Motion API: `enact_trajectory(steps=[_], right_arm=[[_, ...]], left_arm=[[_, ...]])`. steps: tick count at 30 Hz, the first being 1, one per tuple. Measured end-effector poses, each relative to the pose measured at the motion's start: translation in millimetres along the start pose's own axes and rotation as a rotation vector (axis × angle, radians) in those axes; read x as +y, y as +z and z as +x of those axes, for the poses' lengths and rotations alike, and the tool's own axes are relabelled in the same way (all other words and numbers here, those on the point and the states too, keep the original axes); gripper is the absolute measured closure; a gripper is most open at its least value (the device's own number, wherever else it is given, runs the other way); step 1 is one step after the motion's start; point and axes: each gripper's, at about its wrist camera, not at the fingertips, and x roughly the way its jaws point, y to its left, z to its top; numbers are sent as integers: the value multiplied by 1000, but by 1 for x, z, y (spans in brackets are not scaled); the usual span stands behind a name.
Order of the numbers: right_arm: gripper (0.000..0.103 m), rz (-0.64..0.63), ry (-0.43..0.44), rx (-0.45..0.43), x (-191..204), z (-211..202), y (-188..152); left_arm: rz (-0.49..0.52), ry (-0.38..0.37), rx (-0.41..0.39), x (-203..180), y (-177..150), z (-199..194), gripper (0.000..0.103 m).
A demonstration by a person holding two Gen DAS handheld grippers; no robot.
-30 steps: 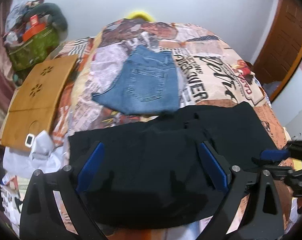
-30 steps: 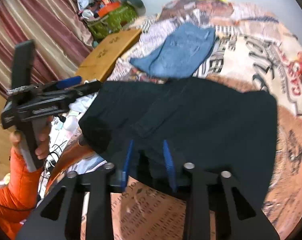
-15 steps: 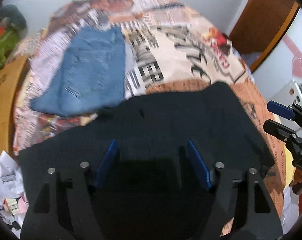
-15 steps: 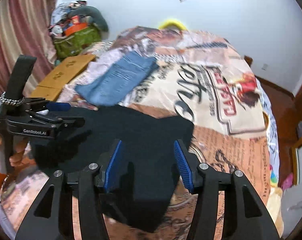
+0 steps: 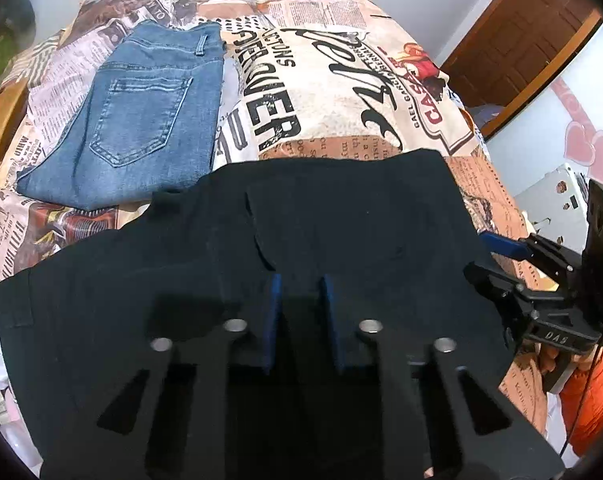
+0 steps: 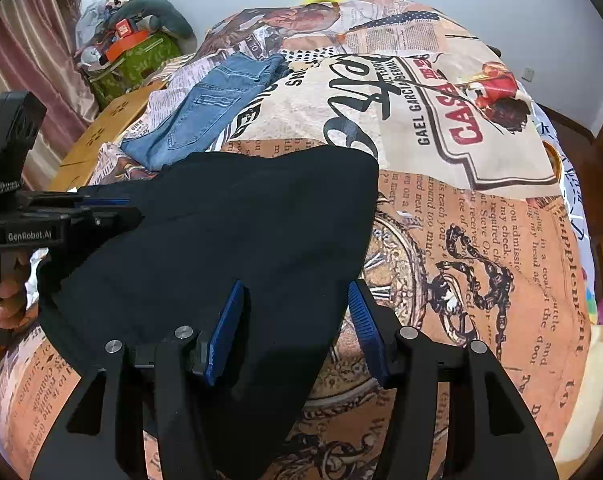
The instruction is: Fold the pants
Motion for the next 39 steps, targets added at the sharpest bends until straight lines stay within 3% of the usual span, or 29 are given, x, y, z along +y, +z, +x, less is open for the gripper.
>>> enact_trajectory(steps=[2,7,10,12,14,18,21,23,25,30,39], right_arm=[[52,-2,-1,-1,1,0,-1],[52,-3,-2,0,1,-1,-1],[52,-9,-4,1,2,-1,-2],[52,-14,-10,5,3,0,0],[52,-24,-20,5,4,-2,2],[52,-56,-19,-36,11,-15,11],[52,-63,-15,-66,15,-20,21],[52,-62,-1,-72,17,-20,27],[52,-64,3,-66,18,-16,30],[52,-71,4,40,20,13,21],[49,-30,-5,28,18,3,13]], left_arm=[[21,52,-22,-7,1,-5,91],[74,95,-98,-14,-6,-32,92],[53,143,-86,-3,-15,-31,96],[38,221,-39,9,-21,-18,96],[4,226,15,23,-28,-7,96],[24,272,-26,23,-26,-16,95],[70,272,-76,9,-18,-28,74],[102,271,-120,-4,-14,-33,45],[126,269,-160,-14,-12,-35,39],[173,251,-88,-33,-14,-8,37],[153,276,-84,-28,-21,-9,32]])
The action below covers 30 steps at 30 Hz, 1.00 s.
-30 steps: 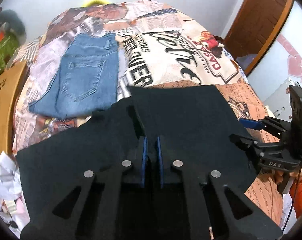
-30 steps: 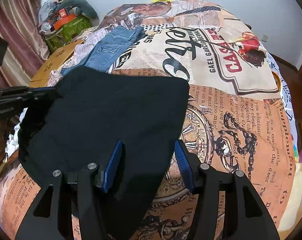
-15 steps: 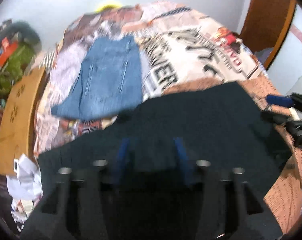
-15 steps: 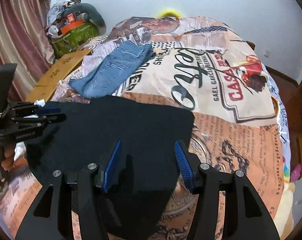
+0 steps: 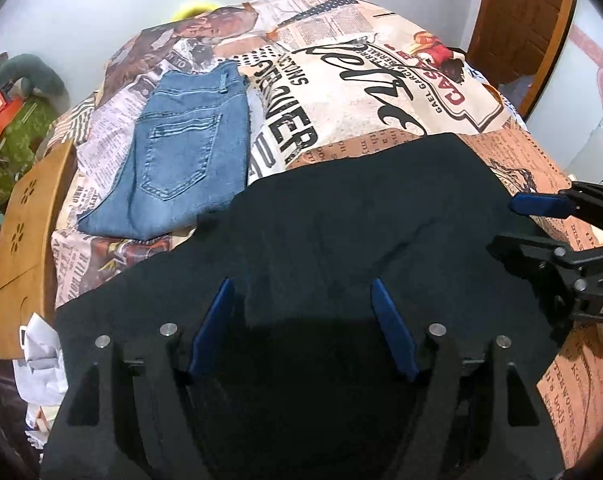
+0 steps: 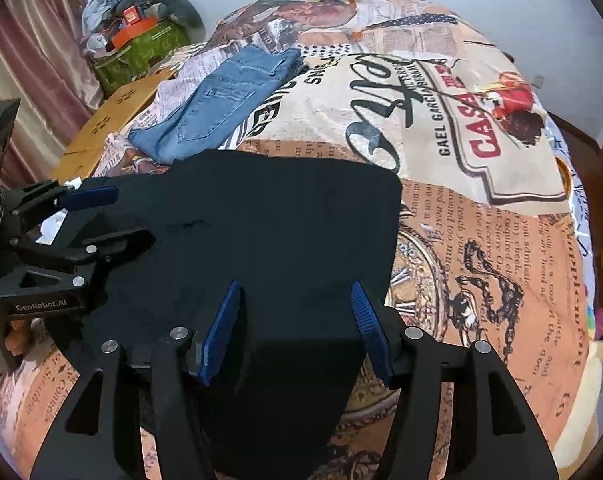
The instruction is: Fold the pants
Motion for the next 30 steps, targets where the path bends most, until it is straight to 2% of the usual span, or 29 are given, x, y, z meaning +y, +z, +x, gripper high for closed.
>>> enact_trajectory(steps=[4,8,10,11,14,15,22,27,30], right_arm=[[48,15,13,-45,7,-16,3],[37,-8,3,-108,21,-38,9],[36,-22,3,-134,29,-48,12],[34,-30,7,-149,35,-54,13],[17,-54,3,-190,48,-63,16],[17,-65,1,-199,53,-65,16],[16,-121,21,-171,83,-56,18],[16,-147,33,-113,99,-35,18],[16,-163,2,-71,104,-20,15]], left_arm=[[-17,53,-50,11,-5,-22,30],[-67,109,-131,34,-13,-55,10],[-94,133,-167,45,-18,-70,5],[-113,146,-184,53,-22,-79,4],[-171,163,-205,77,-34,-96,1],[-189,165,-205,84,-39,-100,1],[-374,155,-137,148,-87,-106,1],[-546,84,-42,187,-133,-92,1],[-634,22,23,203,-159,-81,1]])
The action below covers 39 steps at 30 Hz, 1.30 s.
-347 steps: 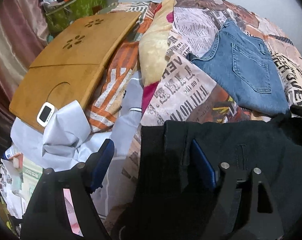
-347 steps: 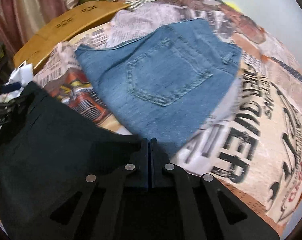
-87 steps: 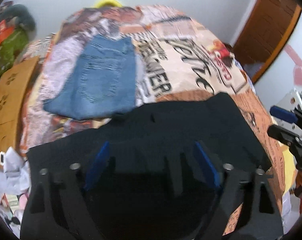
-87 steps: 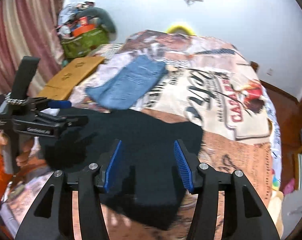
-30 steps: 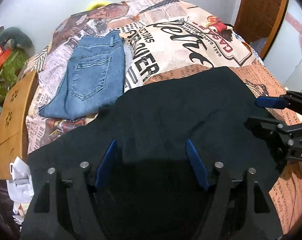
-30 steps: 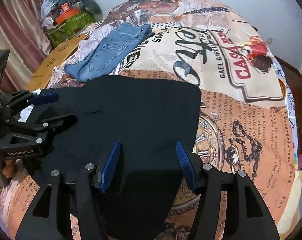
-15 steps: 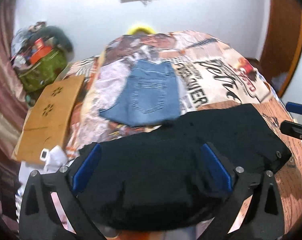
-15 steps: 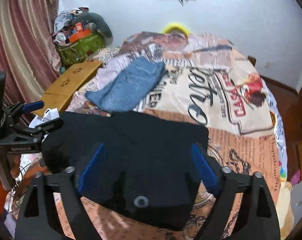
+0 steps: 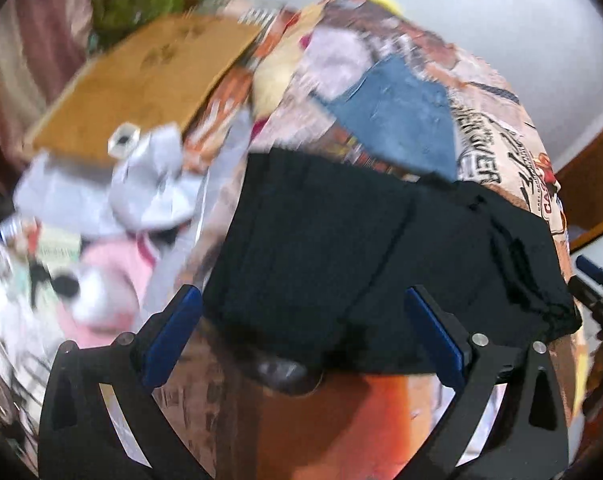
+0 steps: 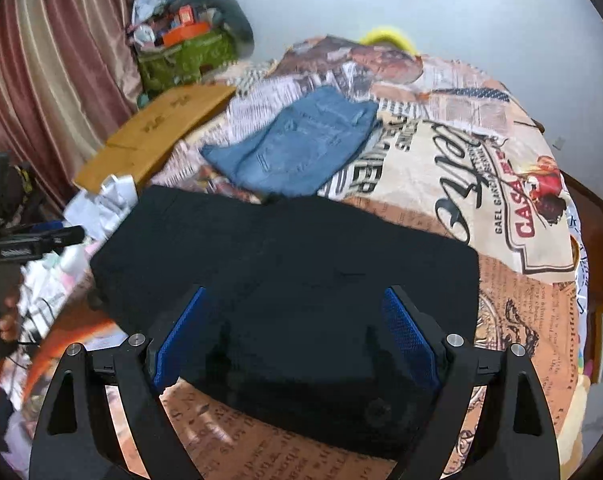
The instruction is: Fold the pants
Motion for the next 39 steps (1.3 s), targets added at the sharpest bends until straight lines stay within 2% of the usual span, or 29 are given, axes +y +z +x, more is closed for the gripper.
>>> enact_trajectory(steps=[6,13,15,22,23,24,26,27,29,31,33,35,39], right_arm=[[16,-33,-17,134,7,35,-15],[13,-36,-6,138,8,35,-19],[13,-31,3,138,7,34,-20],[12,-25,21,135,6,37,-20],[12,-24,25,135,6,37,-20],[11,-24,29,135,6,37,-20],[10,-21,35,133,5,37,-20],[10,-20,38,132,5,38,-21],[10,-18,43,131,5,38,-21],[10,-18,44,129,4,38,-21],[10,-16,47,127,4,38,-21],[10,-14,51,127,3,37,-21],[12,1,37,102,1,31,-20]], left_arm=[[-146,-144,147,31,-21,26,1],[-246,-339,278,35,-27,52,1],[-251,-350,293,32,-26,61,1],[-286,-315,292,31,-5,86,1],[-286,-288,280,33,-2,89,3],[-286,-257,270,34,1,91,8],[-293,-191,256,38,5,96,28],[-301,-192,242,40,7,96,31],[-308,-192,204,42,11,91,51],[-296,-193,174,41,13,86,60],[-252,-146,129,32,15,76,70],[-183,-69,77,19,19,64,75],[-45,30,-58,-12,30,27,78]])
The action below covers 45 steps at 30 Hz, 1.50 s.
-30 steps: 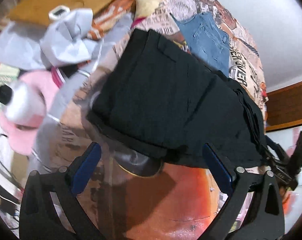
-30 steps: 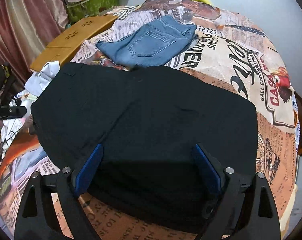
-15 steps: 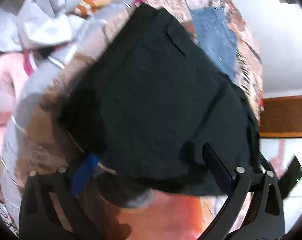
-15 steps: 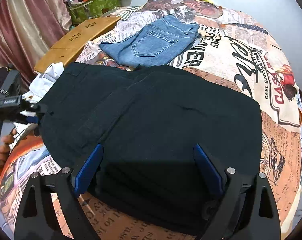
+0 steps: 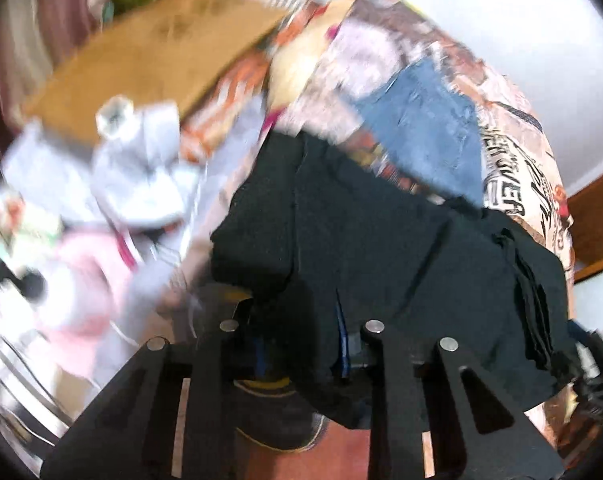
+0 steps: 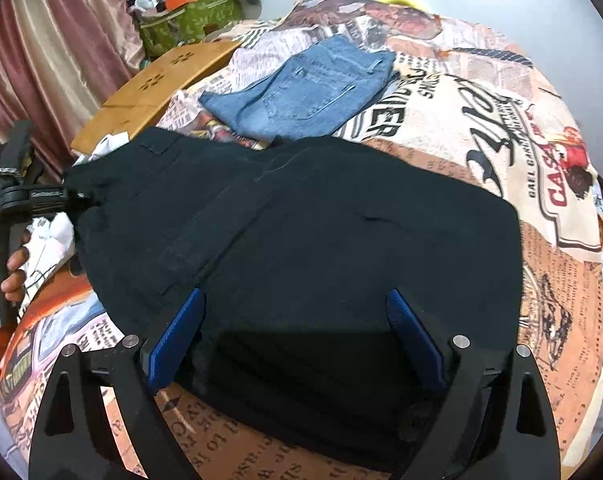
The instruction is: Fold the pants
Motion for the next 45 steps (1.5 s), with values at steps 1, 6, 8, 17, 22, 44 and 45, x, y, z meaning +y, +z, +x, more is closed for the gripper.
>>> enact_trajectory(steps=[1,6,8,17,22,44,45], right_arm=[[12,10,0,-10,-2,-3,0],[12,97,10,-104,-24,-34,-6],[12,130,-8,-126,-36,-43,-9],[12,223,-130,-70,-88,-38,-41],[15,285,-43,-57,-101,-35,-47],[19,278,-78,-108,-101,-70,-72],[19,273,-86,-110,-100,-72,-73]], left_arm=[[28,12,-30,-8,3,-8,78],[160,23,-206,-55,21,-57,79],[211,8,-267,-78,26,-76,79],[367,-144,-390,-181,29,-123,80],[423,-235,-352,-239,29,-123,81],[680,-387,60,-349,-53,-40,19],[680,-396,55,-349,-52,-42,15]])
